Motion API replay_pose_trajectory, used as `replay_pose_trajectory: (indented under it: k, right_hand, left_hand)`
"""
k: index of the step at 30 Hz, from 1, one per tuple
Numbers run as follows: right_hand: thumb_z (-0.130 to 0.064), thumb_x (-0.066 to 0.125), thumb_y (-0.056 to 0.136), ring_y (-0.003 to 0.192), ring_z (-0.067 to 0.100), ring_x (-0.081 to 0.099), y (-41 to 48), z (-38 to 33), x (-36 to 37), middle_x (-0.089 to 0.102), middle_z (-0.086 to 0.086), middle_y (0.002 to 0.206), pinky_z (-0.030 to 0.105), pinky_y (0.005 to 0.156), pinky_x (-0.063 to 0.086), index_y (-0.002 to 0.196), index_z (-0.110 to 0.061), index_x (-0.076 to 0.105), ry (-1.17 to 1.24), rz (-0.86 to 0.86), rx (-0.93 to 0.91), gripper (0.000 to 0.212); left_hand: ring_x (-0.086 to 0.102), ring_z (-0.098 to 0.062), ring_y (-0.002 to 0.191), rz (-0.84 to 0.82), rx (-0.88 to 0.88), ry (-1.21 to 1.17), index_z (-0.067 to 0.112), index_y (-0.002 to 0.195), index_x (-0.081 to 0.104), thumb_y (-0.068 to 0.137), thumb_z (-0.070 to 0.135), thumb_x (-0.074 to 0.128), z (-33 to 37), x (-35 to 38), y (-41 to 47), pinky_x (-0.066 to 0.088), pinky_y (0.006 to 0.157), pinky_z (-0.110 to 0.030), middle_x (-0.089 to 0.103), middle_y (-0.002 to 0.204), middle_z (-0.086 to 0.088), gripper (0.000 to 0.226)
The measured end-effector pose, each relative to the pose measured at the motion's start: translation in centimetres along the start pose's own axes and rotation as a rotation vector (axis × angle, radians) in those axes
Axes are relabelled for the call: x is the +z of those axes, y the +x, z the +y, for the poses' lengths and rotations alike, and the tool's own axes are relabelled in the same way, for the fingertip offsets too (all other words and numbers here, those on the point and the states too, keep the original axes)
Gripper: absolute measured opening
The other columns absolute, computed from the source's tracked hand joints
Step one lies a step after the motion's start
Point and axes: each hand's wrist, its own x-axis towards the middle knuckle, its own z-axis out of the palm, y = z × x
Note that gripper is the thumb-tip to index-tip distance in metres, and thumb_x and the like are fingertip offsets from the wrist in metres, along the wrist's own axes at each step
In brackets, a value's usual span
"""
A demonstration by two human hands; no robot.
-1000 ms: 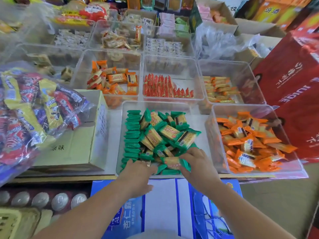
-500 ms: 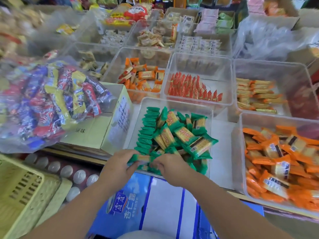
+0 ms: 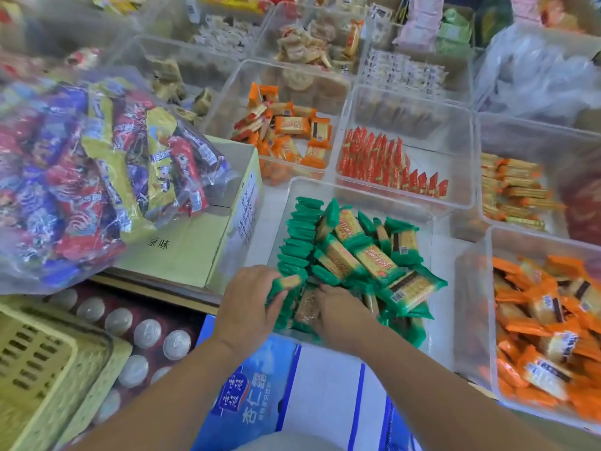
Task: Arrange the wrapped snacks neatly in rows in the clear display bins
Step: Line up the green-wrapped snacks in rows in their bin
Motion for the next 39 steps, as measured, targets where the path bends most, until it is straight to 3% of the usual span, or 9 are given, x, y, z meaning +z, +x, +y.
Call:
replay_pose_trajectory:
  k: [2, 4, 9, 14, 17, 21, 26, 35, 39]
  right_hand:
    - [-0.019, 0.056, 0.095, 0.110, 0.034, 0.055, 0.7, 0.5, -0.1, 0.059, 0.016, 0.116, 0.038, 0.090, 0.050, 0.107, -0.008, 0.057, 0.019, -0.016, 0.055, 0.016]
    - [-0.015, 0.051, 0.095, 0.100, 0.033, 0.056, 1.7, 0.7, -0.3, 0.059, 0.016, 0.111, 0.044, 0.084, 0.052, 0.112, -0.007, 0.054, 0.089, -0.023, 0.098, 0.019]
    - [-0.030, 0.049, 0.095, 0.120, 0.037, 0.044, 3.7, 0.3, 1.0, 0.051, 0.016, 0.136, 0.046, 0.100, 0.043, 0.144, -0.009, 0.035, -0.025, -0.088, 0.149, 0.056]
    - [-0.051, 0.052, 0.090, 0.128, 0.035, 0.036, 4.5, -0.1, 2.0, 0.046, 0.013, 0.141, 0.046, 0.103, 0.036, 0.145, -0.011, 0.034, -0.086, -0.061, 0.237, 0.070]
    - [-0.044, 0.054, 0.092, 0.127, 0.034, 0.035, 4.3, 0.2, 1.6, 0.043, 0.013, 0.140, 0.046, 0.103, 0.036, 0.143, -0.010, 0.037, -0.049, -0.032, 0.202, 0.064]
    - [-0.039, 0.058, 0.097, 0.118, 0.032, 0.047, 2.5, 0.7, 0.8, 0.050, 0.012, 0.128, 0.041, 0.093, 0.044, 0.132, -0.013, 0.050, 0.124, -0.021, 0.073, 0.044]
    - [-0.028, 0.055, 0.101, 0.096, 0.033, 0.060, -0.4, 1.2, -0.3, 0.063, 0.015, 0.118, 0.044, 0.080, 0.053, 0.134, -0.022, 0.045, 0.152, -0.098, -0.020, 0.035]
    - [-0.018, 0.056, 0.095, 0.077, 0.018, 0.049, -0.6, 0.5, -1.2, 0.053, 0.006, 0.110, 0.030, 0.055, 0.035, 0.139, -0.024, 0.042, 0.099, -0.263, 0.041, 0.046]
    - [-0.018, 0.058, 0.096, 0.105, 0.030, 0.057, 0.2, -0.6, -0.8, 0.059, 0.011, 0.127, 0.037, 0.079, 0.049, 0.140, -0.018, 0.045, 0.170, -0.213, 0.049, 0.046]
  left_hand:
    - [0.048, -0.023, 0.085, 0.020, 0.017, -0.029, 0.013, 0.102, 0.060, 0.095, 0.031, 0.053, -0.6, 0.6, -0.4, 0.043, 0.075, -0.036, 0.059, 0.096, -0.002, 0.020]
    - [0.047, -0.021, 0.087, 0.034, 0.004, -0.057, 0.012, 0.105, 0.061, 0.096, 0.031, 0.052, -0.9, 0.9, -0.5, 0.037, 0.079, -0.028, 0.059, 0.098, -0.001, 0.022]
    - [0.045, -0.019, 0.090, 0.037, 0.023, -0.070, 0.012, 0.108, 0.061, 0.095, 0.032, 0.050, -1.3, 1.1, -0.5, 0.034, 0.080, -0.024, 0.061, 0.100, -0.002, 0.027]
    - [0.045, -0.018, 0.090, 0.058, 0.036, -0.084, 0.012, 0.107, 0.061, 0.095, 0.032, 0.050, -1.3, 1.3, -0.6, 0.036, 0.080, -0.026, 0.060, 0.099, -0.002, 0.026]
    - [0.045, -0.019, 0.092, 0.069, 0.042, -0.076, 0.011, 0.109, 0.060, 0.095, 0.030, 0.051, -1.3, 1.4, -0.7, 0.038, 0.082, -0.027, 0.061, 0.102, -0.004, 0.025]
    - [0.047, -0.022, 0.094, 0.063, 0.042, -0.065, 0.012, 0.110, 0.059, 0.095, 0.030, 0.051, -1.4, 1.5, -0.7, 0.041, 0.083, -0.032, 0.060, 0.105, -0.004, 0.025]
    - [0.047, -0.024, 0.092, 0.066, 0.061, -0.041, 0.014, 0.110, 0.057, 0.095, 0.031, 0.051, -1.3, 1.4, -0.6, 0.041, 0.081, -0.032, 0.059, 0.104, -0.004, 0.024]
    - [0.047, -0.025, 0.092, 0.083, 0.081, -0.010, 0.012, 0.107, 0.058, 0.094, 0.028, 0.052, -0.8, 1.2, -0.6, 0.043, 0.081, -0.034, 0.060, 0.101, -0.006, 0.022]
    - [0.049, -0.025, 0.091, 0.067, 0.055, -0.016, 0.010, 0.106, 0.063, 0.088, 0.019, 0.065, -0.4, 0.7, -0.6, 0.050, 0.079, -0.040, 0.063, 0.101, -0.006, 0.020]
